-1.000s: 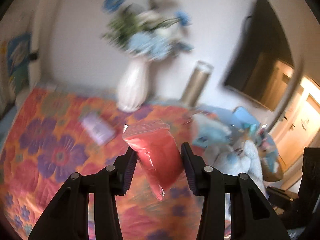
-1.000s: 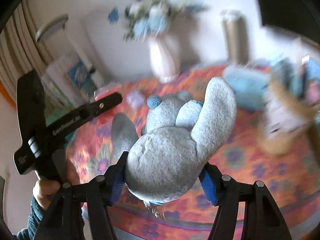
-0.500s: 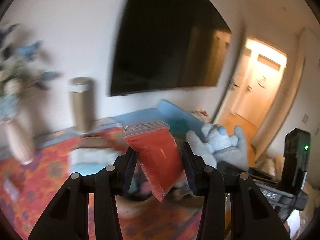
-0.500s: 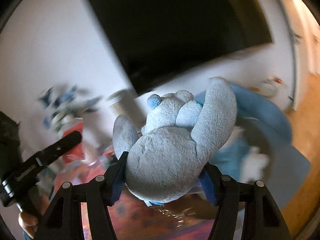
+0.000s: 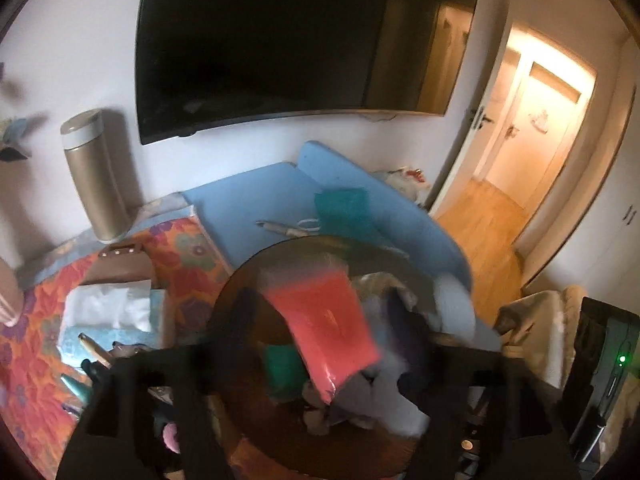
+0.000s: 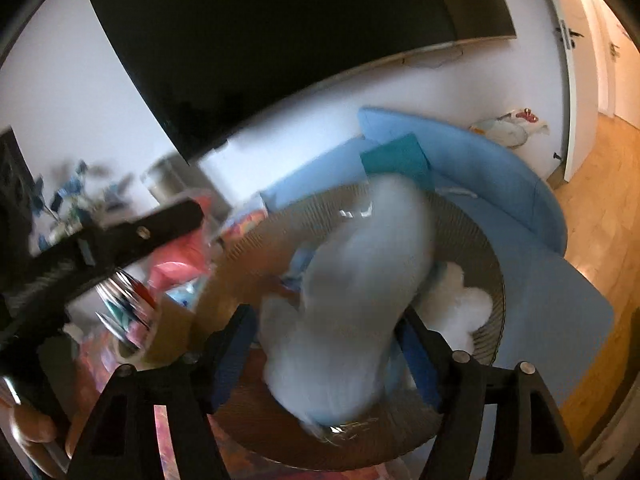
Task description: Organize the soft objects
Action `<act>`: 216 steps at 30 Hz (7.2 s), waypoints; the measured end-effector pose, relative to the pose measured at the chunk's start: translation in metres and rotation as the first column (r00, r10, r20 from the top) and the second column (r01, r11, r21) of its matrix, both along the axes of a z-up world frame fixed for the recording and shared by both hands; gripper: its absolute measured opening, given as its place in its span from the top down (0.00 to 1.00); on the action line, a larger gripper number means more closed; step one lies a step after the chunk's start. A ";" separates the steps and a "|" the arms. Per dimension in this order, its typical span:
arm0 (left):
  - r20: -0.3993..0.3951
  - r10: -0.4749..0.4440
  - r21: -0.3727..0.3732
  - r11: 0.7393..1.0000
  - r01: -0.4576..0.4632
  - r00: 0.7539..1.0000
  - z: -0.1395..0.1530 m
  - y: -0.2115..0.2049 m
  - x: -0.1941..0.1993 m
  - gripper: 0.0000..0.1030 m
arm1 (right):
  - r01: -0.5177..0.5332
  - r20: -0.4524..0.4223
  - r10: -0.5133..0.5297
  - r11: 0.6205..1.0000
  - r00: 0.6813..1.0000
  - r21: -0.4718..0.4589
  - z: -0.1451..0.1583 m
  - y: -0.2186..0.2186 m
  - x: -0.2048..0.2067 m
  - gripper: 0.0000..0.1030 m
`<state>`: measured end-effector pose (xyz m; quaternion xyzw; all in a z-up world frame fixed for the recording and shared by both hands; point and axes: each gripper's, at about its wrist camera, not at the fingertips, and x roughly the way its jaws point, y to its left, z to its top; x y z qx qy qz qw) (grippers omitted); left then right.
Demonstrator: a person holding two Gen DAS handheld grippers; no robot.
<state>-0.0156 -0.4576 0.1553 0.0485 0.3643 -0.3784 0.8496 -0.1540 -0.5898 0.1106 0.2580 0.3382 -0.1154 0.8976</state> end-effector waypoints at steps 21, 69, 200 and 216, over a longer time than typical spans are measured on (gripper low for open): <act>0.045 0.188 -0.179 0.968 -0.177 0.981 0.037 0.179 -0.036 0.16 | -0.002 0.163 0.016 0.997 0.986 -0.082 0.056 0.067 -0.051 0.31; -0.229 0.655 0.071 0.749 -0.659 0.720 -0.142 0.444 0.121 0.06 | -0.554 -0.318 0.479 0.804 0.818 -0.214 -0.096 0.361 0.140 0.11; 0.121 0.705 0.061 0.697 -0.714 0.699 -0.119 0.479 -0.040 0.01 | -0.404 -0.053 0.401 0.897 0.914 -0.182 -0.073 0.371 0.128 0.00; -0.111 0.786 0.041 0.615 -0.787 0.608 -0.145 0.511 -0.024 0.01 | -0.394 -0.048 0.400 0.864 0.915 -0.314 -0.081 0.390 0.115 0.00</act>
